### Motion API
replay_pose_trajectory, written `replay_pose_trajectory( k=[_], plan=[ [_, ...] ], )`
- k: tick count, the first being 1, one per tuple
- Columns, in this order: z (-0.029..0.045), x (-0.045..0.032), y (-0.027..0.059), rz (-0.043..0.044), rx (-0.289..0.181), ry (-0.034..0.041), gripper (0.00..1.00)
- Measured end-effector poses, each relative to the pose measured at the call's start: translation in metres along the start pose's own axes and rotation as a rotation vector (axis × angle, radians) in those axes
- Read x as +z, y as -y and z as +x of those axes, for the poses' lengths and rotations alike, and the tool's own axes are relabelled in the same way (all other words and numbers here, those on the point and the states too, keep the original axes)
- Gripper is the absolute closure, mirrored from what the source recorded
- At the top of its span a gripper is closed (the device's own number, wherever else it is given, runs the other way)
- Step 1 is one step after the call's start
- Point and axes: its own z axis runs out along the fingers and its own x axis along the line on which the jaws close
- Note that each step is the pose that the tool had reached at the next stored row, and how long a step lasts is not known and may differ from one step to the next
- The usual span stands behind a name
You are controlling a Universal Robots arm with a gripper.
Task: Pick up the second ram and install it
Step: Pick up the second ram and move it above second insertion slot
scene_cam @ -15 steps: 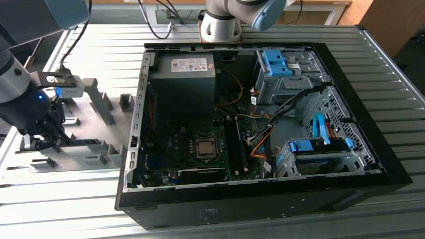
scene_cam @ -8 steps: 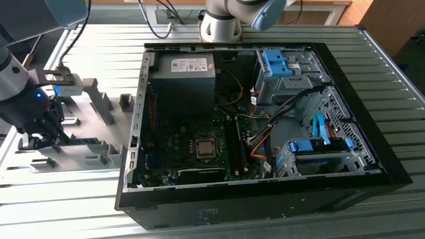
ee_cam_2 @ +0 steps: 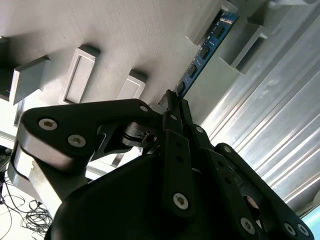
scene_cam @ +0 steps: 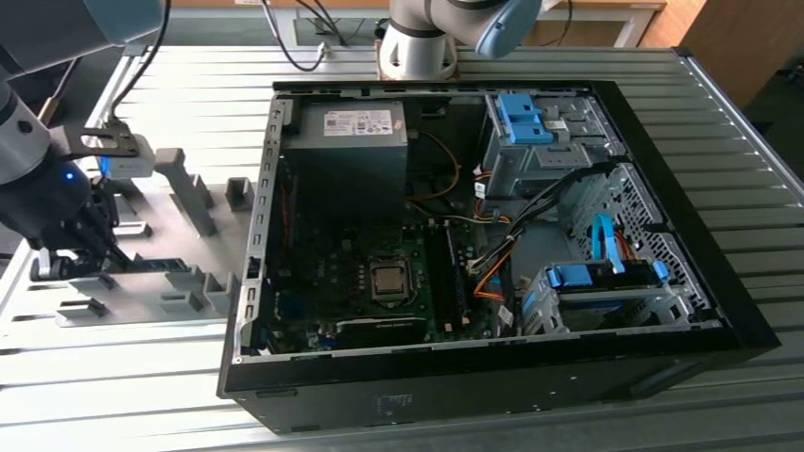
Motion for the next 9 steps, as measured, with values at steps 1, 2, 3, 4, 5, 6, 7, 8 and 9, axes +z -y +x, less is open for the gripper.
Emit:
replay_pose_trajectory(
  k=[1,2,3,4,5,6,7,8,9],
  plan=[
    [0.0000,-0.0006,0.0000,0.0000,0.000,0.0000,0.86],
    [0.0000,-0.0011,0.0000,-0.0001,0.000,0.0000,0.86],
    [0.0000,-0.0017,0.0000,-0.0001,0.000,-0.0001,0.86],
    [0.0000,-0.0023,0.0000,-0.0001,0.000,-0.0001,0.86],
    [0.0000,-0.0030,0.0000,-0.0002,0.000,-0.0001,0.86],
    [0.0000,-0.0035,0.0000,-0.0001,0.000,-0.0001,0.86],
    [-0.0001,-0.0040,0.0000,0.0000,0.000,0.0000,0.86],
    [0.0000,-0.0045,0.0000,0.0000,0.000,-0.0001,0.86],
    [-0.0001,-0.0051,0.0000,-0.0001,0.000,-0.0001,0.86]
  ],
)
